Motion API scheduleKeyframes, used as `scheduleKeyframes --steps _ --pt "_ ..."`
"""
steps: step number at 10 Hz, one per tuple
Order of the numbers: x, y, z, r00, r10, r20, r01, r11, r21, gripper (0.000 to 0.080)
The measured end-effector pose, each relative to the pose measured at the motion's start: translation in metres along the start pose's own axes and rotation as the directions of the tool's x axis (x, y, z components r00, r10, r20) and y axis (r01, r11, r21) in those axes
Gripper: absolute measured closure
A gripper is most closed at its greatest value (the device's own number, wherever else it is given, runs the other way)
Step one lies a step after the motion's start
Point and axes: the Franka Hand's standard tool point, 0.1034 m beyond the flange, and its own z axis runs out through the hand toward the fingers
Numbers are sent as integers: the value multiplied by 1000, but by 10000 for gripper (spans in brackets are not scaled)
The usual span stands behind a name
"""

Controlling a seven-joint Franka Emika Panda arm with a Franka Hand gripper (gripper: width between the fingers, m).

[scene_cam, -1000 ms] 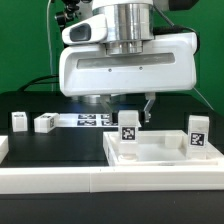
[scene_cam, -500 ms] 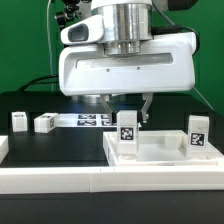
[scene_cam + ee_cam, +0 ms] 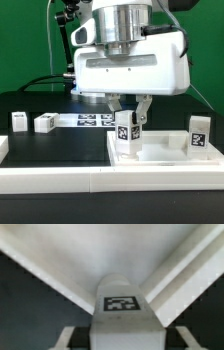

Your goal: Assemble square table

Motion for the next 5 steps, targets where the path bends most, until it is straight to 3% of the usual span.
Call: scheduleKeyframes --steps 5 --pt "-6 -4 1 881 472 16 -472 882 3 509"
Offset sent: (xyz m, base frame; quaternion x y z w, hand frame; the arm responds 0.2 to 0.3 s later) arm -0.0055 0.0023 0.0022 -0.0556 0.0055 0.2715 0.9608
